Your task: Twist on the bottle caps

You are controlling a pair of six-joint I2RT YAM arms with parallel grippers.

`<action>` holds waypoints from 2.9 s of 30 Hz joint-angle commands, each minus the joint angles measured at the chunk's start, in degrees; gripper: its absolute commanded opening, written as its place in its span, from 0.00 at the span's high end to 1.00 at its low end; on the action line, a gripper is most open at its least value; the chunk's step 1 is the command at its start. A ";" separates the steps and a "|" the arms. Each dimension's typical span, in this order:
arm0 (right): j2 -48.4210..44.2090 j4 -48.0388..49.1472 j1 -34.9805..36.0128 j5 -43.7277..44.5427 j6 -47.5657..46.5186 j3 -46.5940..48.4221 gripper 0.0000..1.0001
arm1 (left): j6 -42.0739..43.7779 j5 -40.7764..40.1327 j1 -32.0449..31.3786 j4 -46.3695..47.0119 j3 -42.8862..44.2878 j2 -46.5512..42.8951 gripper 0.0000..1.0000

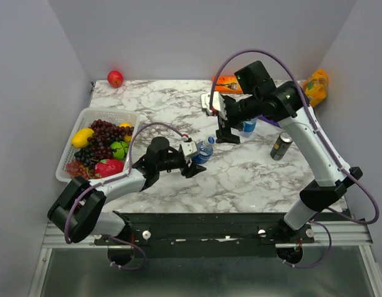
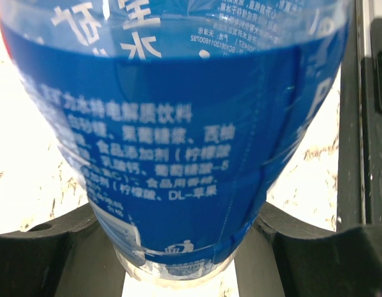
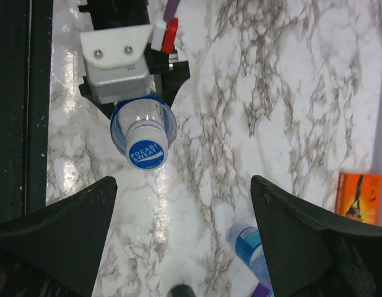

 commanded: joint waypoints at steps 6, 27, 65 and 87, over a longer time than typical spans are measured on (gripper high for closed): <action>0.47 -10.74 2.74 -7.07 -13.26 -0.22 0.07 | 4.44 2.71 0.34 -3.10 2.20 -0.57 1.00; -0.94 -10.83 4.41 -4.34 -15.47 -6.91 0.36 | 4.26 2.89 0.34 -3.19 2.90 0.31 1.00; 2.66 -10.83 4.41 -2.58 -11.44 -12.19 0.68 | 14.39 -1.95 2.27 -3.64 6.77 1.27 1.00; 14.88 -10.92 4.41 1.46 15.46 -5.86 0.64 | 0.84 -10.46 2.45 11.91 2.47 2.77 1.00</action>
